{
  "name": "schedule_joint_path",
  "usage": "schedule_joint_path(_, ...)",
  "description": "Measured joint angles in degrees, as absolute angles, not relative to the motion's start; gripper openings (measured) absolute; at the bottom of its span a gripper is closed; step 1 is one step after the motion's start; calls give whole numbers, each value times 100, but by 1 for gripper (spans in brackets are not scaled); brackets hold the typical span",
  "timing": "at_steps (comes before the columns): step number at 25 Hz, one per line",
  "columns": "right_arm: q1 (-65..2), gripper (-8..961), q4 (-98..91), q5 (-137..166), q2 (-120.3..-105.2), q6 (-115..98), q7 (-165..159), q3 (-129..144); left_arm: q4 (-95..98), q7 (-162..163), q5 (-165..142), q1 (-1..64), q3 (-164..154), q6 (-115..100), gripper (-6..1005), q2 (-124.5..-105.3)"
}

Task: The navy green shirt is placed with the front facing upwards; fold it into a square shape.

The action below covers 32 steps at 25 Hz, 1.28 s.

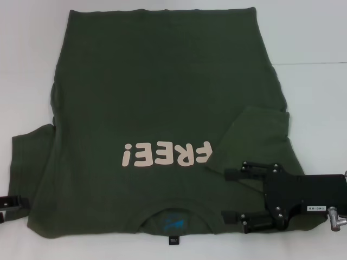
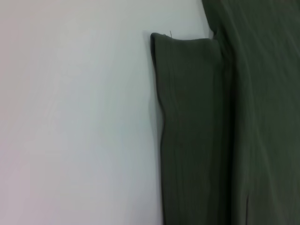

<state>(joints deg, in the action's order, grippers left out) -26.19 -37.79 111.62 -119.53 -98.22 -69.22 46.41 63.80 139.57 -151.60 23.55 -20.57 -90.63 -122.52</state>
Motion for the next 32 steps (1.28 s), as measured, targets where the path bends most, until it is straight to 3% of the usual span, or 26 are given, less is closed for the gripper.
schedule_joint_path(32,-2575,930,-3772,11162,-11953,-9839,-6926,4640,6060,13957,-15121,2496,-2056,-8932,858,-12203)
